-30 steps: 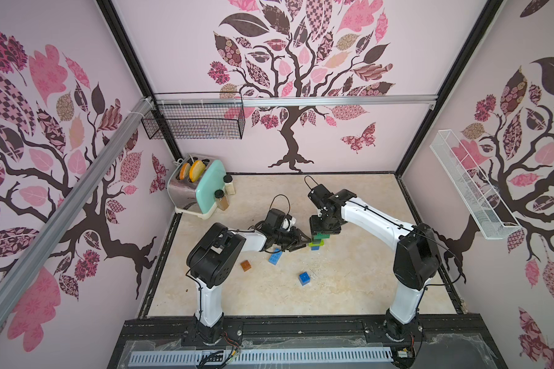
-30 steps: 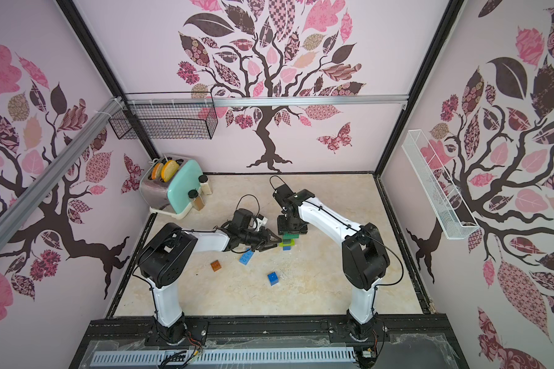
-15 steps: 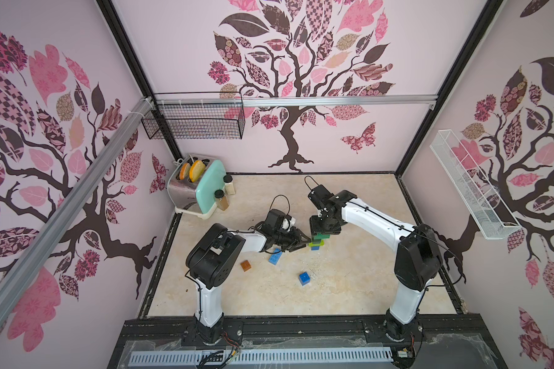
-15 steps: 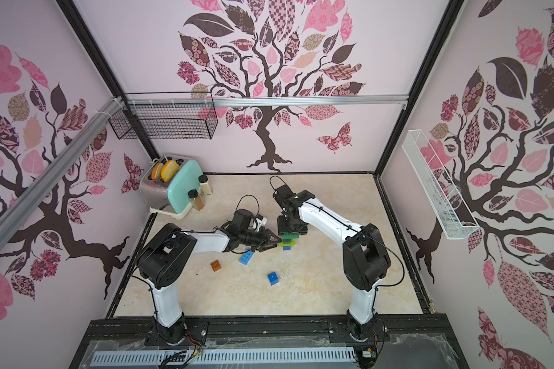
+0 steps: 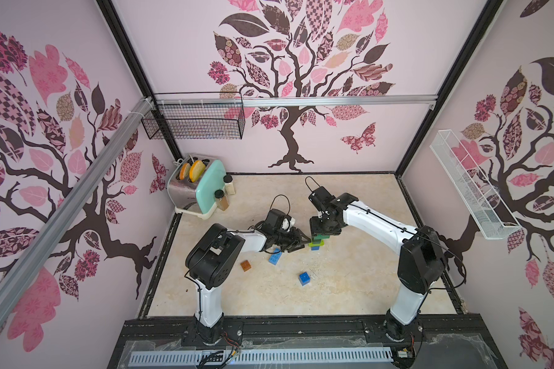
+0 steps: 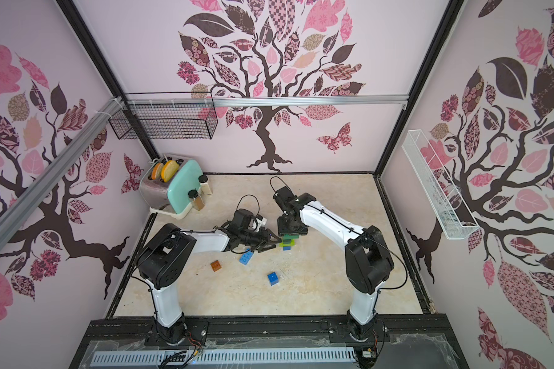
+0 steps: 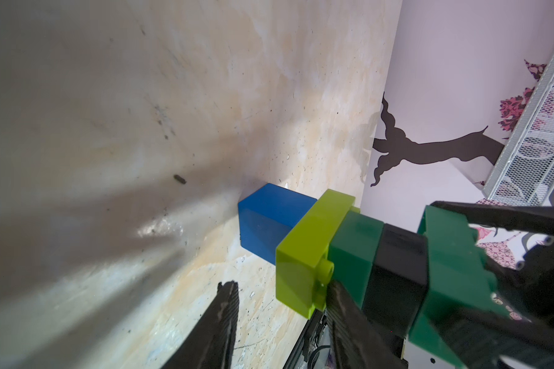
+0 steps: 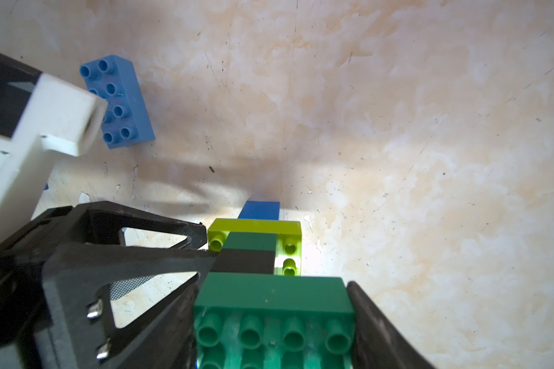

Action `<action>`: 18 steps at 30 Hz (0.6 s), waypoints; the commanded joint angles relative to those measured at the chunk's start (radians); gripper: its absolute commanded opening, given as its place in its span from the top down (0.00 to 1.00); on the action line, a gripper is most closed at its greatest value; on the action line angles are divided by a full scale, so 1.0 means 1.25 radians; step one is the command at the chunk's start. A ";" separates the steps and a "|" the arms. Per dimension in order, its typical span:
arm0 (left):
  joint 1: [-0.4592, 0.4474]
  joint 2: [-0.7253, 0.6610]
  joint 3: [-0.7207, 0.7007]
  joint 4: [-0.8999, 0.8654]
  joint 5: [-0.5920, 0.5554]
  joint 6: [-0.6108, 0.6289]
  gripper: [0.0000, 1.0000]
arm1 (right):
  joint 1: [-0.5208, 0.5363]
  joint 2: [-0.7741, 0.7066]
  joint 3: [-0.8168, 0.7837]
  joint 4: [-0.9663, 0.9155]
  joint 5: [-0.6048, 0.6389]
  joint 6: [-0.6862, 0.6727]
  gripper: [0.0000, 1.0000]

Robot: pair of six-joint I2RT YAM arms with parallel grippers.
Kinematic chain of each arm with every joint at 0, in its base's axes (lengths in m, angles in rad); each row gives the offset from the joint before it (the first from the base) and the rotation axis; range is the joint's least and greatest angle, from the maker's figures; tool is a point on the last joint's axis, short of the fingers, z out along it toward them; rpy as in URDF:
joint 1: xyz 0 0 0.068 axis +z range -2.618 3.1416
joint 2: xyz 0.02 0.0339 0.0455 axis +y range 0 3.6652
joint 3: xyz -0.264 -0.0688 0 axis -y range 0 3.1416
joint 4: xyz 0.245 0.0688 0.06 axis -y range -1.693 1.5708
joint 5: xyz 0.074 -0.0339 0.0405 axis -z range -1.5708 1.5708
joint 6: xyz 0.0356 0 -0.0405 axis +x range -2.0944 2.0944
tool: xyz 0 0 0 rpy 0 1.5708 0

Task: Assemble the letter f with lego
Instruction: Assemble the lego brick with the lego brick.

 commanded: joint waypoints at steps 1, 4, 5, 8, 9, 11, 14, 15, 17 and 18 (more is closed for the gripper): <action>-0.001 0.001 -0.009 -0.100 -0.052 0.033 0.51 | 0.003 0.065 -0.035 -0.064 0.025 -0.017 0.41; 0.001 -0.013 -0.008 -0.104 -0.055 0.045 0.49 | 0.003 0.068 -0.040 -0.061 0.014 -0.018 0.41; 0.003 -0.020 -0.008 -0.104 -0.056 0.051 0.48 | 0.005 0.070 -0.042 -0.061 0.010 -0.020 0.41; 0.007 -0.038 -0.007 -0.109 -0.053 0.071 0.45 | 0.004 0.072 -0.043 -0.060 0.009 -0.022 0.41; 0.007 -0.044 -0.007 -0.111 -0.051 0.076 0.44 | 0.005 0.072 -0.044 -0.060 0.009 -0.023 0.41; 0.009 -0.065 -0.010 -0.117 -0.051 0.094 0.40 | 0.004 0.072 -0.047 -0.061 0.013 -0.024 0.41; 0.018 -0.105 -0.017 -0.128 -0.049 0.117 0.34 | 0.004 0.069 -0.048 -0.059 0.015 -0.027 0.41; 0.022 -0.117 -0.017 -0.140 -0.050 0.127 0.33 | 0.004 0.069 -0.048 -0.059 0.015 -0.028 0.41; 0.030 -0.139 -0.015 -0.173 -0.052 0.149 0.30 | 0.006 0.072 -0.046 -0.062 0.028 -0.032 0.41; 0.035 -0.150 -0.015 -0.188 -0.055 0.158 0.29 | 0.008 0.073 -0.044 -0.063 0.034 -0.034 0.41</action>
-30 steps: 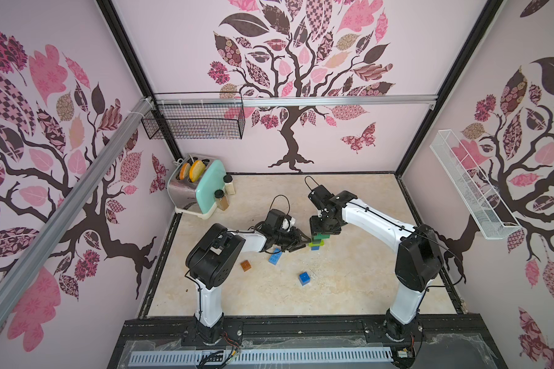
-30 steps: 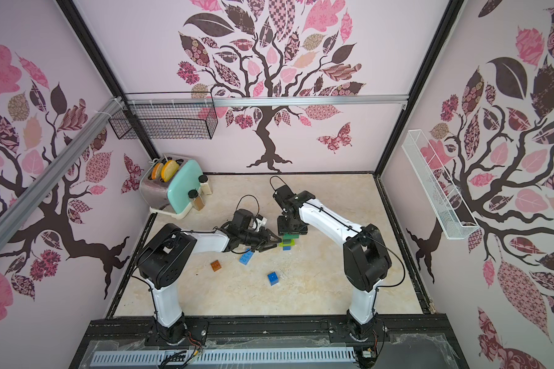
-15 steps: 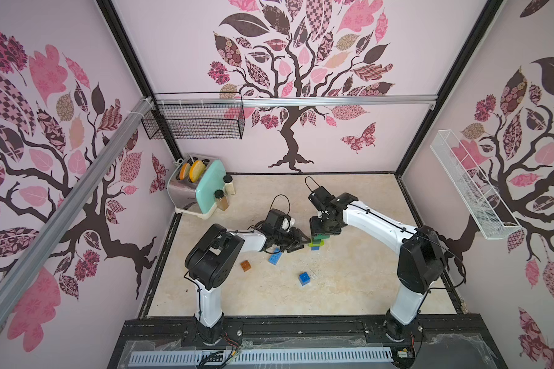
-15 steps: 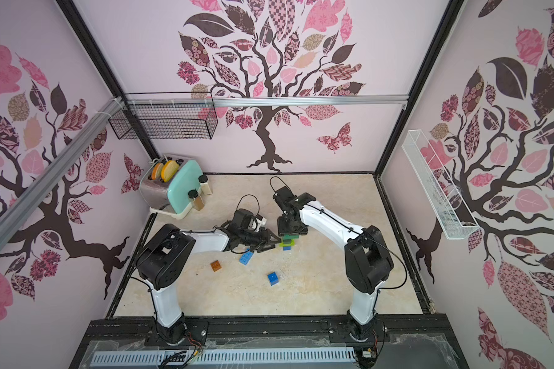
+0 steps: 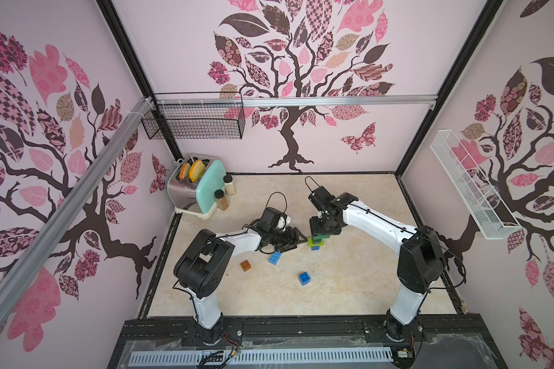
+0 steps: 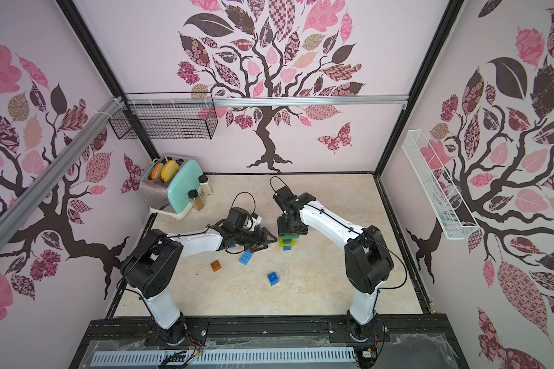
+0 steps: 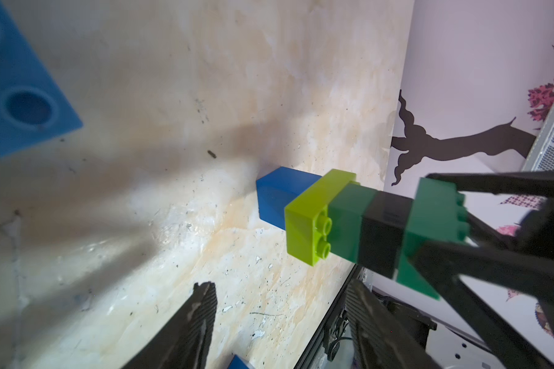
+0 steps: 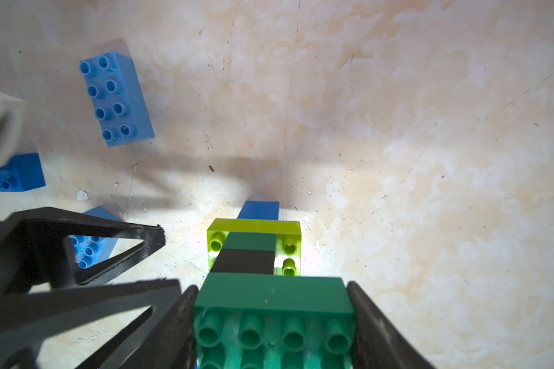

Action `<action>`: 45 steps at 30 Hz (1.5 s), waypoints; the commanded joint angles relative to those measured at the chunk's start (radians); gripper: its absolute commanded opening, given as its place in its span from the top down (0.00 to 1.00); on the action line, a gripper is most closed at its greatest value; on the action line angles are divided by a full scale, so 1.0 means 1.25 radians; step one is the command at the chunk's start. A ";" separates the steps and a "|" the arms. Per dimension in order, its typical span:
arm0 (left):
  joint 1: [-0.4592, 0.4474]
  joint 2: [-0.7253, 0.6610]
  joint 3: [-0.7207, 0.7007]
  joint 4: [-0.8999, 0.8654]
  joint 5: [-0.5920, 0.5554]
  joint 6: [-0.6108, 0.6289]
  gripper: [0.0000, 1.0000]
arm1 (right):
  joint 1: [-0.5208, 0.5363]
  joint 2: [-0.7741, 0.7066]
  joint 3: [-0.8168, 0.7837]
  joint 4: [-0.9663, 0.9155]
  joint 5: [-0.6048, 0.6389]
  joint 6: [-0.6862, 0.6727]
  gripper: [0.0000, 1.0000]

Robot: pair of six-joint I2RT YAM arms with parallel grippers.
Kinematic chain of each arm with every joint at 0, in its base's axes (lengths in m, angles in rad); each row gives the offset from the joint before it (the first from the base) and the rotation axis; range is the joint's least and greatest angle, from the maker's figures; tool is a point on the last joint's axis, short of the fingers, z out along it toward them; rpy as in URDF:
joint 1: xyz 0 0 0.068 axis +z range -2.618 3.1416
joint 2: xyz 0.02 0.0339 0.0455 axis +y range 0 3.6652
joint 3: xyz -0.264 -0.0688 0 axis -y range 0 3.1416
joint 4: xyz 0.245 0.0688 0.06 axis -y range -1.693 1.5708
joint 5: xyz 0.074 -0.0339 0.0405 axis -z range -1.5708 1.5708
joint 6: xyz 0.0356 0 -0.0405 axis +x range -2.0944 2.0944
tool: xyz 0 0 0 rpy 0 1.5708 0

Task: Assemble the letter f with lego
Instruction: Assemble the lego brick with the lego brick, then place the lego brick at the center of the board.

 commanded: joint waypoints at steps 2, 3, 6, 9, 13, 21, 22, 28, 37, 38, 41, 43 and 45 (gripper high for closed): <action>0.022 -0.053 -0.009 -0.072 -0.016 0.064 0.29 | 0.007 0.075 -0.044 -0.064 0.033 -0.018 0.41; 0.029 -0.063 -0.013 -0.077 -0.016 0.065 0.29 | 0.007 0.077 -0.048 -0.062 0.030 -0.018 0.41; 0.043 -0.079 -0.023 -0.093 -0.014 0.074 0.29 | 0.010 0.082 -0.060 -0.053 0.020 -0.015 0.41; 0.053 -0.086 -0.031 -0.095 -0.007 0.074 0.29 | 0.011 0.085 -0.070 -0.044 -0.003 -0.015 0.41; 0.057 -0.095 -0.032 -0.103 0.000 0.080 0.29 | 0.011 0.090 -0.053 -0.058 -0.016 -0.029 0.41; 0.063 -0.105 -0.036 -0.116 0.006 0.091 0.29 | 0.011 0.087 -0.043 -0.075 -0.031 -0.040 0.41; 0.063 -0.105 -0.035 -0.120 0.006 0.096 0.29 | 0.010 0.083 -0.035 -0.079 -0.027 -0.040 0.41; 0.064 -0.109 -0.029 -0.140 0.005 0.107 0.29 | 0.009 0.073 -0.020 -0.075 -0.019 -0.032 0.40; 0.063 -0.110 -0.019 -0.161 0.001 0.118 0.29 | 0.010 0.069 -0.004 -0.081 -0.024 -0.034 0.41; 0.064 -0.110 -0.018 -0.163 0.001 0.120 0.29 | 0.010 0.067 0.006 -0.085 -0.024 -0.034 0.40; 0.064 -0.107 -0.012 -0.172 -0.002 0.129 0.29 | 0.009 0.057 0.034 -0.093 -0.022 -0.034 0.40; 0.064 -0.104 -0.006 -0.179 -0.004 0.136 0.29 | 0.007 0.051 0.050 -0.093 -0.023 -0.034 0.40; 0.065 -0.101 0.000 -0.183 -0.006 0.141 0.29 | 0.005 0.048 0.071 -0.098 -0.025 -0.034 0.40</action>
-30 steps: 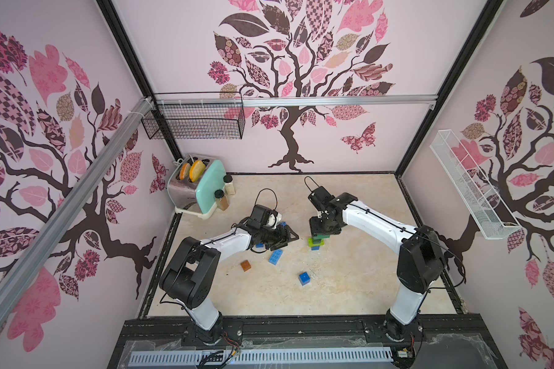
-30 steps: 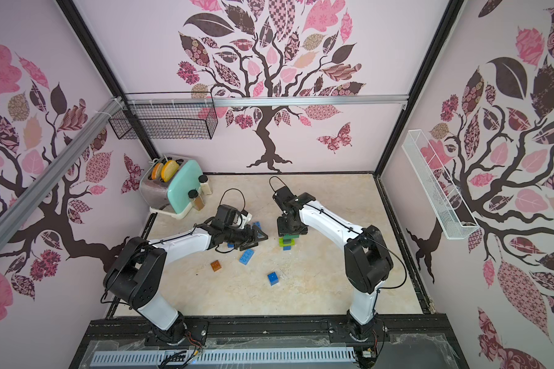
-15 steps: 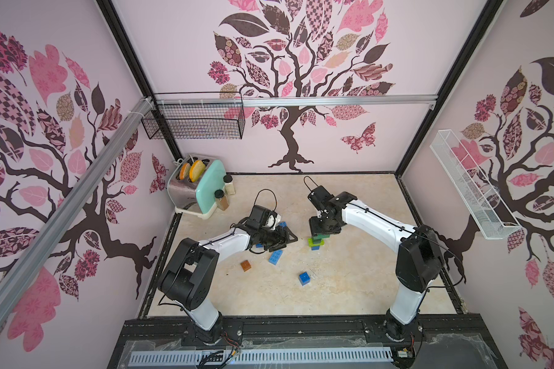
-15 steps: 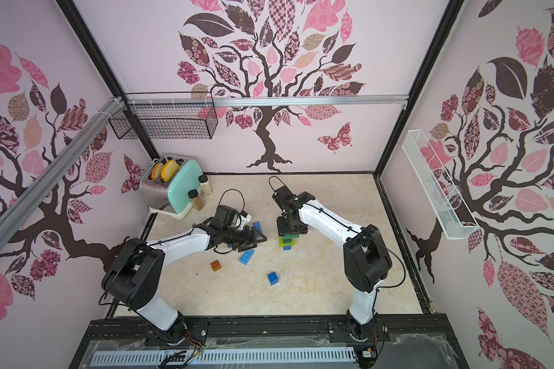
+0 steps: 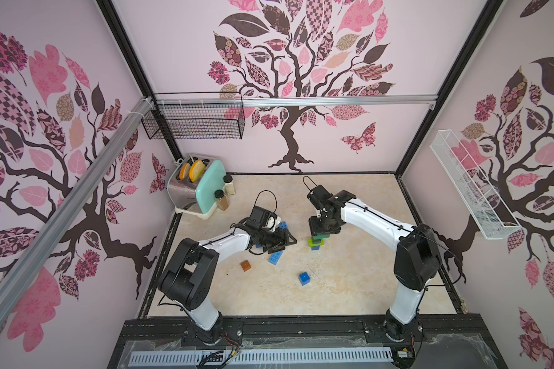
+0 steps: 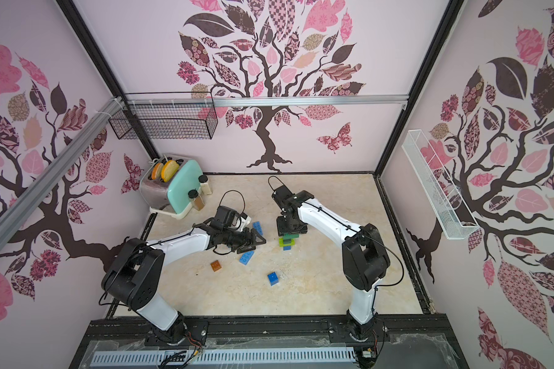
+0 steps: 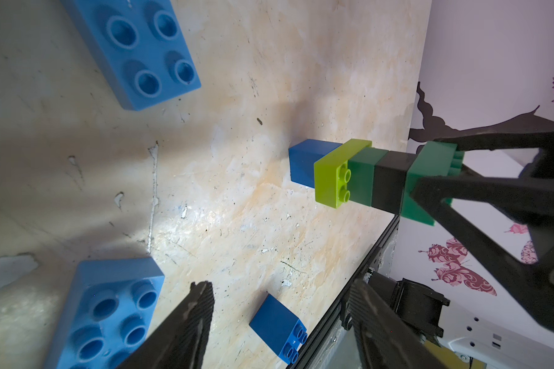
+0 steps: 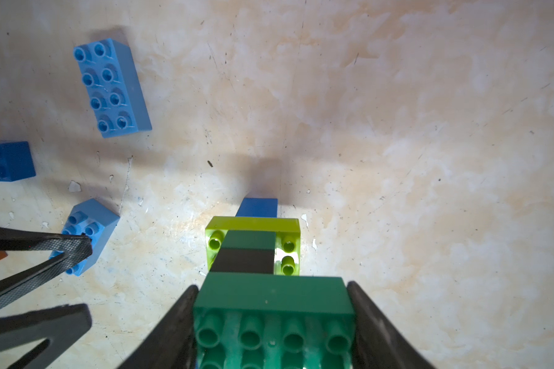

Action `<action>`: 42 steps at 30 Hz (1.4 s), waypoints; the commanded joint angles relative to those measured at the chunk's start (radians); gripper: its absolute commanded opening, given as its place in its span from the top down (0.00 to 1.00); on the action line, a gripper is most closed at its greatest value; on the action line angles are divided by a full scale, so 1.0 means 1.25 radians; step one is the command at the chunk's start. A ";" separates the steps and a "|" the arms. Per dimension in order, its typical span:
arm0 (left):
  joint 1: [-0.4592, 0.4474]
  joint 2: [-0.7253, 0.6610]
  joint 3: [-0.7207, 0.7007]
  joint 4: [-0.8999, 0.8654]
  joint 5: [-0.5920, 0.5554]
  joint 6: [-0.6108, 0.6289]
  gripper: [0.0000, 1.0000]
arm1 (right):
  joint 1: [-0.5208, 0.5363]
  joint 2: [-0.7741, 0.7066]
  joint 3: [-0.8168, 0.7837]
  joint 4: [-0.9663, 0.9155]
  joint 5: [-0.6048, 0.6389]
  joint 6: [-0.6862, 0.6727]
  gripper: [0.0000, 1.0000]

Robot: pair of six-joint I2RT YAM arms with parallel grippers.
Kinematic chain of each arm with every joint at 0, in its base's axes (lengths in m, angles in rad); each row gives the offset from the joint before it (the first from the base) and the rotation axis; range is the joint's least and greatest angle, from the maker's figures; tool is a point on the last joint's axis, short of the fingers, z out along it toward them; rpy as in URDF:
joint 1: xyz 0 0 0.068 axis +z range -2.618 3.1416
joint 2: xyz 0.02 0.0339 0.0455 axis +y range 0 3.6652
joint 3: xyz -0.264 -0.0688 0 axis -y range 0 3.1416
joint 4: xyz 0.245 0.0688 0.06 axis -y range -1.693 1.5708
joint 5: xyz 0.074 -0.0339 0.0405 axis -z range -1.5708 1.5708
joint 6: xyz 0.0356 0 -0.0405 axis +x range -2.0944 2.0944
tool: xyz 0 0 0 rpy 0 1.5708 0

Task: Assemble the letter f with lego
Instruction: Place the lego brick at the center of the board.

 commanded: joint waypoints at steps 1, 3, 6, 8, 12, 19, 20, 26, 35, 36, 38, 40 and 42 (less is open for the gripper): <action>0.005 -0.012 0.028 -0.014 -0.009 0.028 0.29 | -0.001 0.021 0.033 -0.049 -0.014 -0.008 0.40; 0.005 -0.006 0.035 -0.018 -0.009 0.032 0.29 | -0.003 0.017 0.046 -0.048 -0.018 -0.008 0.40; 0.005 -0.002 0.045 -0.025 -0.012 0.043 0.29 | -0.005 0.016 0.074 -0.060 -0.021 -0.010 0.40; 0.005 -0.002 0.052 -0.035 -0.016 0.055 0.30 | -0.007 0.012 0.086 -0.064 -0.028 -0.012 0.40; 0.002 -0.027 0.054 -0.051 -0.037 0.121 0.31 | -0.025 0.002 0.132 -0.099 -0.058 -0.026 0.40; -0.072 -0.211 -0.071 0.113 -0.138 0.371 0.31 | -0.049 -0.033 0.184 -0.167 -0.157 -0.068 0.40; -0.082 -0.231 -0.086 0.139 -0.140 0.405 0.31 | -0.048 -0.039 0.184 -0.174 -0.171 -0.072 0.40; -0.139 -0.237 -0.059 0.089 -0.138 0.624 0.32 | -0.048 -0.082 0.161 -0.190 -0.268 -0.093 0.40; -0.192 -0.230 -0.024 0.058 -0.153 0.729 0.33 | -0.048 -0.112 0.151 -0.210 -0.326 -0.120 0.40; -0.201 -0.228 -0.017 0.049 -0.165 0.741 0.33 | -0.048 -0.116 0.147 -0.209 -0.327 -0.123 0.40; -0.211 -0.219 -0.006 0.035 -0.182 0.753 0.34 | -0.049 -0.118 0.147 -0.209 -0.326 -0.127 0.40; -0.212 -0.218 -0.009 0.043 -0.186 0.748 0.35 | -0.049 -0.116 0.150 -0.211 -0.331 -0.131 0.40; -0.211 -0.218 -0.012 0.046 -0.197 0.748 0.36 | -0.048 -0.114 0.151 -0.213 -0.334 -0.132 0.40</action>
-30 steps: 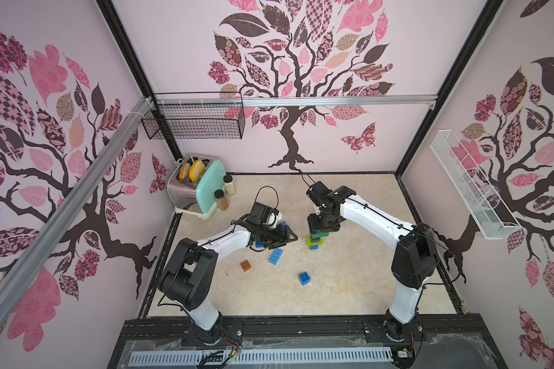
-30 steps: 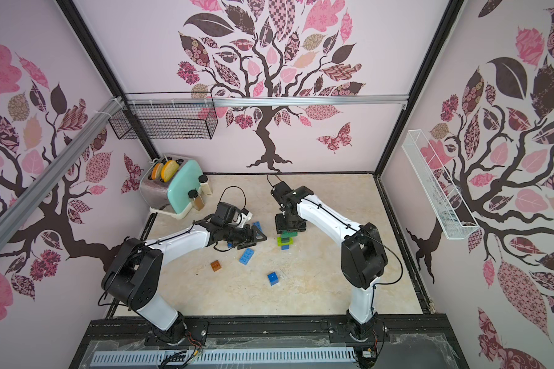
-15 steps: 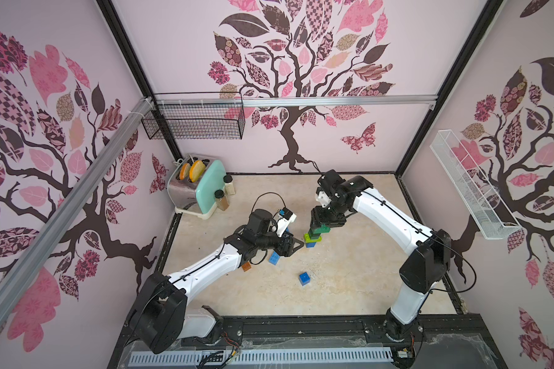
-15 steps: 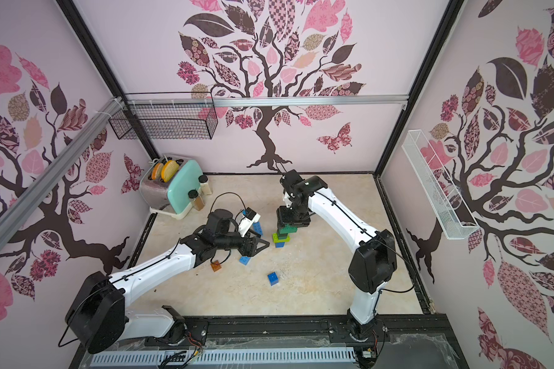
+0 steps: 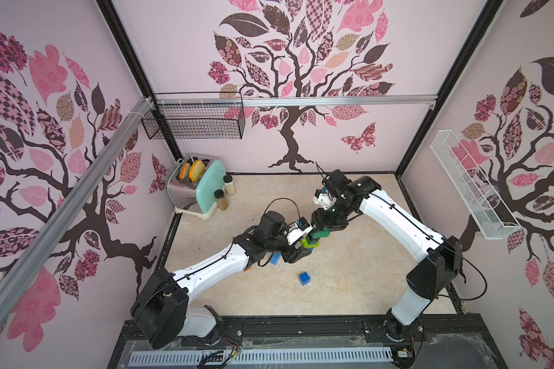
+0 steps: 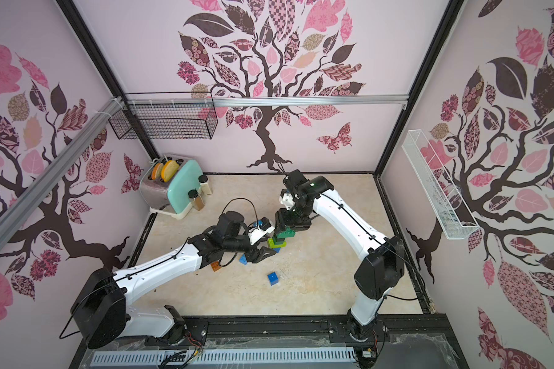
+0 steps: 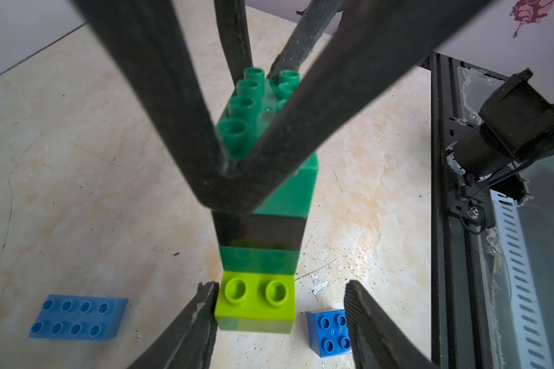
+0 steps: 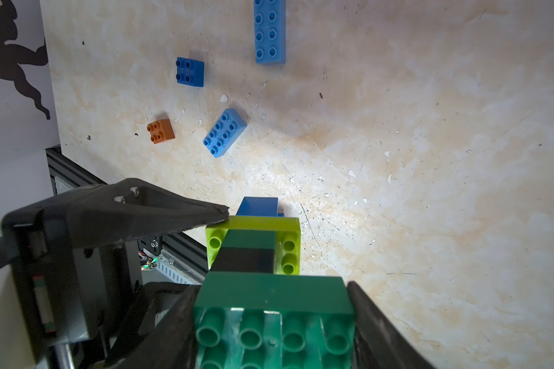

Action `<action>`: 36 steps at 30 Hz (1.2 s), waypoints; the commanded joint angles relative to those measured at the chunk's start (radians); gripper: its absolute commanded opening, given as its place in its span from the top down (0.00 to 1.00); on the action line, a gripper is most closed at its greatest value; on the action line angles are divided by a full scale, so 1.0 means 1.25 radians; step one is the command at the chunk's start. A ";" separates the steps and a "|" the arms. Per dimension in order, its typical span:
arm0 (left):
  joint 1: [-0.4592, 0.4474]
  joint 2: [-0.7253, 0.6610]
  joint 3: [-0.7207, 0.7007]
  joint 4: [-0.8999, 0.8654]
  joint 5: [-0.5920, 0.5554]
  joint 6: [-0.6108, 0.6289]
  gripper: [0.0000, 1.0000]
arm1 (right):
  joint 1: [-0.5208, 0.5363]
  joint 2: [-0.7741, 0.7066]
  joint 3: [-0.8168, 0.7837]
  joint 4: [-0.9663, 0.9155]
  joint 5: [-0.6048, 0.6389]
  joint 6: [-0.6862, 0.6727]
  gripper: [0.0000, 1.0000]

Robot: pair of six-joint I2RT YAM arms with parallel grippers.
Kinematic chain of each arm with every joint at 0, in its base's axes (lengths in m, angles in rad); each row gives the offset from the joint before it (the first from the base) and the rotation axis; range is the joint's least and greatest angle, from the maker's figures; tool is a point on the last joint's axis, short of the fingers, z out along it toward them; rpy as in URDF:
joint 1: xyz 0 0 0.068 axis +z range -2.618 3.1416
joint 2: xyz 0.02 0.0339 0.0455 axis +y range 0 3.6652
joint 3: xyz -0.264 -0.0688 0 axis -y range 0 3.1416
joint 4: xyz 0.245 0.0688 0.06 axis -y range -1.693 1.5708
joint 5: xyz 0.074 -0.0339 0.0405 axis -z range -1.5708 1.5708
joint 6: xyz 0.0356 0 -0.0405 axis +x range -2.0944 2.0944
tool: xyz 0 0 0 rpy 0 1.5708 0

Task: Assemble the letter f with lego
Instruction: Place the lego brick at the center of the board.

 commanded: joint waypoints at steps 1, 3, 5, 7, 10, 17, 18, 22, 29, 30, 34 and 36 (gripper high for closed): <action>0.001 0.002 0.009 -0.004 -0.030 0.027 0.37 | 0.002 -0.017 0.008 -0.009 -0.023 -0.016 0.40; 0.000 0.004 0.010 -0.008 -0.026 0.029 0.38 | 0.003 -0.018 0.008 -0.008 -0.023 -0.015 0.40; 0.001 0.007 0.011 -0.010 -0.024 0.028 0.40 | 0.002 -0.017 0.012 -0.009 -0.023 -0.016 0.40; 0.000 0.006 0.010 -0.011 -0.021 0.027 0.41 | 0.002 -0.014 0.018 -0.013 -0.028 -0.020 0.40; 0.000 0.007 0.011 -0.010 -0.021 0.028 0.43 | 0.003 -0.012 0.018 -0.012 -0.033 -0.020 0.40; 0.000 0.009 0.013 -0.016 -0.025 0.029 0.52 | 0.002 -0.011 0.024 -0.013 -0.043 -0.022 0.40; 0.000 0.009 0.013 -0.016 -0.026 0.029 0.53 | 0.002 -0.010 0.023 -0.014 -0.043 -0.024 0.40; 0.001 0.009 0.012 -0.016 -0.027 0.027 0.56 | 0.002 -0.009 0.024 -0.015 -0.047 -0.026 0.40; 0.001 0.009 0.013 -0.017 -0.027 0.022 0.63 | 0.003 -0.005 0.022 -0.016 -0.052 -0.030 0.37; 0.000 0.008 0.012 -0.017 -0.027 0.021 0.63 | 0.003 -0.005 0.023 -0.014 -0.051 -0.029 0.34; 0.001 0.003 0.008 -0.016 -0.027 0.015 0.64 | 0.003 0.001 0.027 -0.009 -0.051 -0.029 0.28; 0.000 0.003 0.009 -0.016 -0.026 0.013 0.64 | 0.002 0.004 0.032 -0.008 -0.051 -0.026 0.24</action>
